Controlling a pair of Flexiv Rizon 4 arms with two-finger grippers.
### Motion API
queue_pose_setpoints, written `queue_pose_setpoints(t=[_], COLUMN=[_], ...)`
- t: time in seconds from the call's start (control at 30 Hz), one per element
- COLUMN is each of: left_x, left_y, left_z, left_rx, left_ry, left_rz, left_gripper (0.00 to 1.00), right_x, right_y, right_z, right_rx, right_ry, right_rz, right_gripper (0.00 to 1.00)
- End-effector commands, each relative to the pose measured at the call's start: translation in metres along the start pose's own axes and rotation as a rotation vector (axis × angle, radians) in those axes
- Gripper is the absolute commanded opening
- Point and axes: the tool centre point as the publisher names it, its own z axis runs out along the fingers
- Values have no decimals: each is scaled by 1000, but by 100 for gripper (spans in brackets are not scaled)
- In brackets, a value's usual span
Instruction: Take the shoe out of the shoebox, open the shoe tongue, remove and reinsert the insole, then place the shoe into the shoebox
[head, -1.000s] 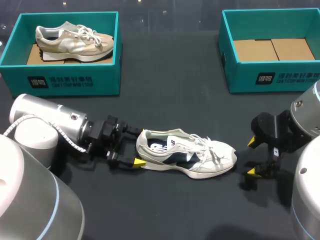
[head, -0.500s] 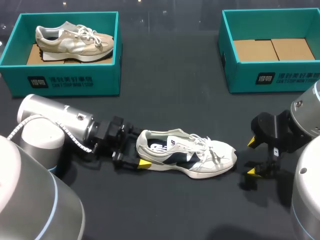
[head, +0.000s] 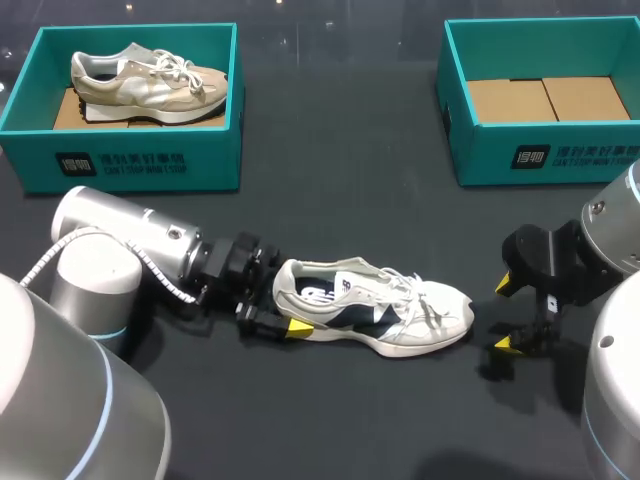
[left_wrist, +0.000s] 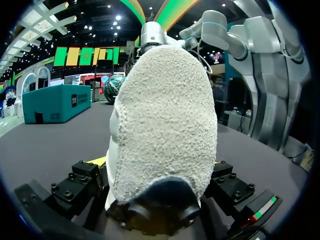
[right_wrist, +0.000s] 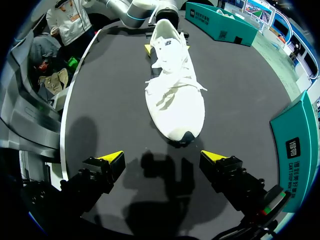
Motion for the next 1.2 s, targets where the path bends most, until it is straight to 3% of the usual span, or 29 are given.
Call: queue_pose_setpoints(t=[0.03, 0.37, 0.4, 0.47, 1.2], left_x=[-5, -2, -2, -1, 19], left_y=[1, -2, -2, -3, -2], left_z=[8, 13, 13, 13, 8], left_rx=[6, 24, 26, 30, 24], left_ry=[12, 29, 27, 22, -83], left_rz=[-2, -2, -2, -3, -14], left_gripper=[100, 100, 90, 2, 0], right_x=[2, 2, 2, 2, 2], right_y=[0, 0, 0, 0, 0], right_z=[-1, -1, -1, -1, -1], right_rx=[1, 1, 1, 1, 1], right_ry=[-3, -3, -3, -3, -3], right_rz=[0, 0, 0, 0, 0], right_gripper=[100, 100, 100, 100, 100])
